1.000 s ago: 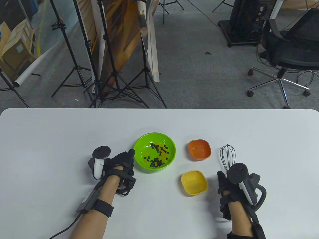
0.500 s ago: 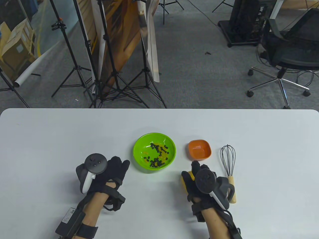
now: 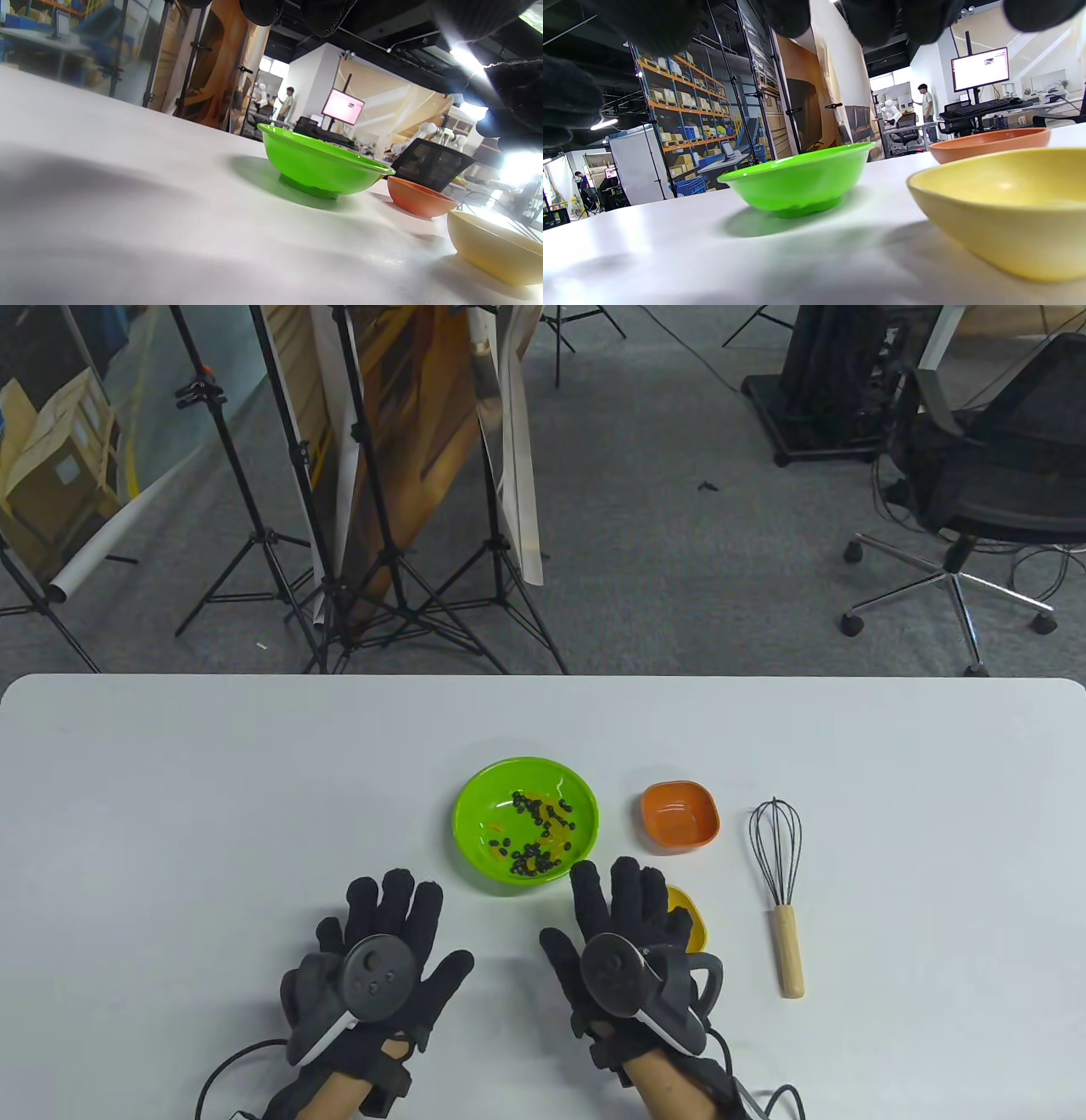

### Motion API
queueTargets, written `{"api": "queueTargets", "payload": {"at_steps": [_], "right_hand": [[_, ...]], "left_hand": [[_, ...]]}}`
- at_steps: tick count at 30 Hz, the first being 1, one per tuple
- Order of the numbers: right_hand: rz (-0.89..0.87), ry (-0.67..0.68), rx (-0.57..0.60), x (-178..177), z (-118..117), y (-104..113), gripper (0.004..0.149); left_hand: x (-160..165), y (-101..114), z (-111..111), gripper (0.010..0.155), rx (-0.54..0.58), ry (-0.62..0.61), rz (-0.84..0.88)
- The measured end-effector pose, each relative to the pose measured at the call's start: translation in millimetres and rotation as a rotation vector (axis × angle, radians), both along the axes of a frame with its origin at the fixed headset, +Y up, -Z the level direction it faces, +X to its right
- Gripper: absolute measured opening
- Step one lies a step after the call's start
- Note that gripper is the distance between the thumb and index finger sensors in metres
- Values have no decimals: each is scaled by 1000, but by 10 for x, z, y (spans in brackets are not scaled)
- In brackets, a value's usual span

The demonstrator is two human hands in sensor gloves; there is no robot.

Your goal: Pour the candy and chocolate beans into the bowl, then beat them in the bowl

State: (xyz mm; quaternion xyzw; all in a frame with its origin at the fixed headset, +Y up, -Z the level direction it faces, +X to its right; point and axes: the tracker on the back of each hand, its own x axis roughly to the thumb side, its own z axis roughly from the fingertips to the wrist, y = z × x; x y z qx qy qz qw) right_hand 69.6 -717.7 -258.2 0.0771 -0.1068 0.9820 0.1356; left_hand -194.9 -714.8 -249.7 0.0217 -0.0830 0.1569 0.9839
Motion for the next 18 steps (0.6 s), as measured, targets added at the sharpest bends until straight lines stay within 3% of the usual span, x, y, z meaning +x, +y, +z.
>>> {"api": "queueTargets", "payload": {"at_steps": [7, 18], "right_hand": [[-22, -20, -20, 102, -33, -57, 78], [10, -12, 3, 83, 14, -82, 75]], "left_hand": [[52, -71, -16, 85, 46, -4, -113], [3, -105, -38, 85, 40, -6, -68]]}}
